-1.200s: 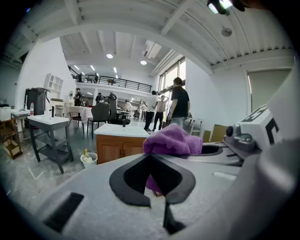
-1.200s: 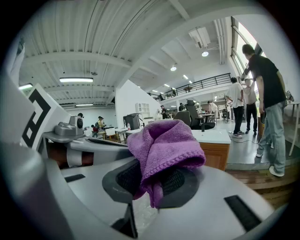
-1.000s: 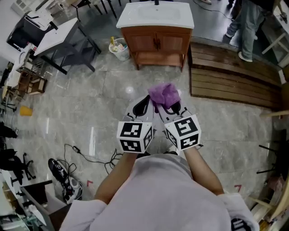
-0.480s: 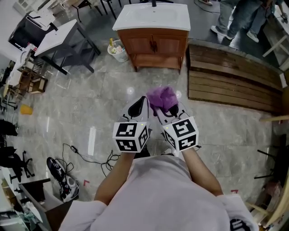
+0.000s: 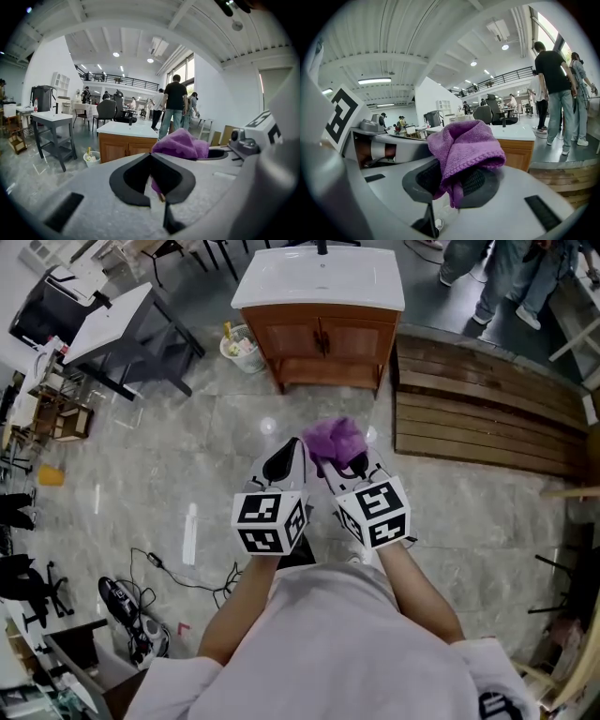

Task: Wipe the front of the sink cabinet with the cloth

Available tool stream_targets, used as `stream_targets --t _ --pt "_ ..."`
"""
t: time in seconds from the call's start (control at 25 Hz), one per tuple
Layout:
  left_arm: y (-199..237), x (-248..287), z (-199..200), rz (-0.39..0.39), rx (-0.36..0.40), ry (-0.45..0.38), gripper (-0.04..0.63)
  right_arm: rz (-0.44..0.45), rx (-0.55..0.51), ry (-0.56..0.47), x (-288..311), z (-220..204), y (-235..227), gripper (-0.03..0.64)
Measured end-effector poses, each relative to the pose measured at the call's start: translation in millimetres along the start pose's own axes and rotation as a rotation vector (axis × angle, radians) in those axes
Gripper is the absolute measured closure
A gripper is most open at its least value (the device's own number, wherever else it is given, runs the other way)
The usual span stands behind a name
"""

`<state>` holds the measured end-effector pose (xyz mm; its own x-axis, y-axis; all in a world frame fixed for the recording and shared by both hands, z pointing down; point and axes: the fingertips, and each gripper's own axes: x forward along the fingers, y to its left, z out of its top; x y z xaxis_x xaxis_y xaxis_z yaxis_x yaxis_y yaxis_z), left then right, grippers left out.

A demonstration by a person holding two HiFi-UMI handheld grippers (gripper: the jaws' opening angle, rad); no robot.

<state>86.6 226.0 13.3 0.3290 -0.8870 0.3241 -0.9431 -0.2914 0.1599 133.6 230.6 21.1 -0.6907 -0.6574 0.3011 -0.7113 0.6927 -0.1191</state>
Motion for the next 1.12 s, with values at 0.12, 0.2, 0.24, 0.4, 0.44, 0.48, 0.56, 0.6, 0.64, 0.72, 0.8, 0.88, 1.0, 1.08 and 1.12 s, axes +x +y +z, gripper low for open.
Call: stream_targets --t 0.12,0.2,0.24,0.4,0.44,0.48,0.56,0.6,0.64,0.72,0.8,0.88,1.0,1.08,1.12 --pt "37.8 22.7 7.9 -0.004 -0.014 0.012 0.591 -0.016 0.005 0.015 39.1 7.2 -8.5 0.549" --pt "65.6 35.5 13.4 -0.013 -0.022 0.025 0.591 -0.030 0.012 0.028 67.8 13.4 -9.8 0.549" --pt "79.7 42.0 16.4 -0.020 -0.026 0.032 0.591 -0.036 0.015 0.035 83.0 16.9 -9.6 0.549" --pt "133.8 72.3 27.9 -0.055 -0.045 0.052 0.591 -0.060 0.009 0.067 146.2 30.5 -9.4 0.549" --pt "147.4 79.1 30.9 -0.064 -0.051 0.055 0.591 -0.064 0.007 0.073 161.8 34.5 -8.6 0.549" --pt "160.7 85.1 33.7 -0.072 -0.055 0.059 0.591 -0.068 0.005 0.078 177.0 38.6 -7.1 0.549" --pt "185.2 95.5 39.0 -0.088 -0.061 0.069 0.591 -0.075 0.001 0.089 205.6 46.3 -4.4 0.549" --pt "196.1 100.4 41.6 -0.097 -0.062 0.073 0.591 -0.079 -0.001 0.093 218.7 49.9 -3.9 0.549" --pt "206.3 105.3 44.4 -0.106 -0.061 0.076 0.591 -0.085 -0.004 0.096 230.9 53.7 -4.1 0.549" --pt "225.1 114.4 49.8 -0.123 -0.061 0.078 0.591 -0.100 -0.009 0.098 252.6 60.9 -5.4 0.549" --pt "241.1 122.1 52.6 -0.133 -0.065 0.076 0.591 -0.109 -0.014 0.100 270.2 64.9 -6.2 0.549" --pt "252.7 129.9 54.0 -0.139 -0.072 0.075 0.591 -0.113 -0.022 0.107 283.9 66.8 -7.9 0.549" --pt "264.3 141.7 55.6 -0.143 -0.083 0.071 0.591 -0.113 -0.035 0.115 300.1 70.6 -13.0 0.549" --pt "269.9 151.3 54.0 -0.142 -0.096 0.075 0.591 -0.110 -0.047 0.122 310.8 71.8 -19.0 0.549" --pt "271.9 156.4 52.7 -0.141 -0.102 0.079 0.591 -0.106 -0.052 0.125 316.4 71.9 -22.8 0.549"
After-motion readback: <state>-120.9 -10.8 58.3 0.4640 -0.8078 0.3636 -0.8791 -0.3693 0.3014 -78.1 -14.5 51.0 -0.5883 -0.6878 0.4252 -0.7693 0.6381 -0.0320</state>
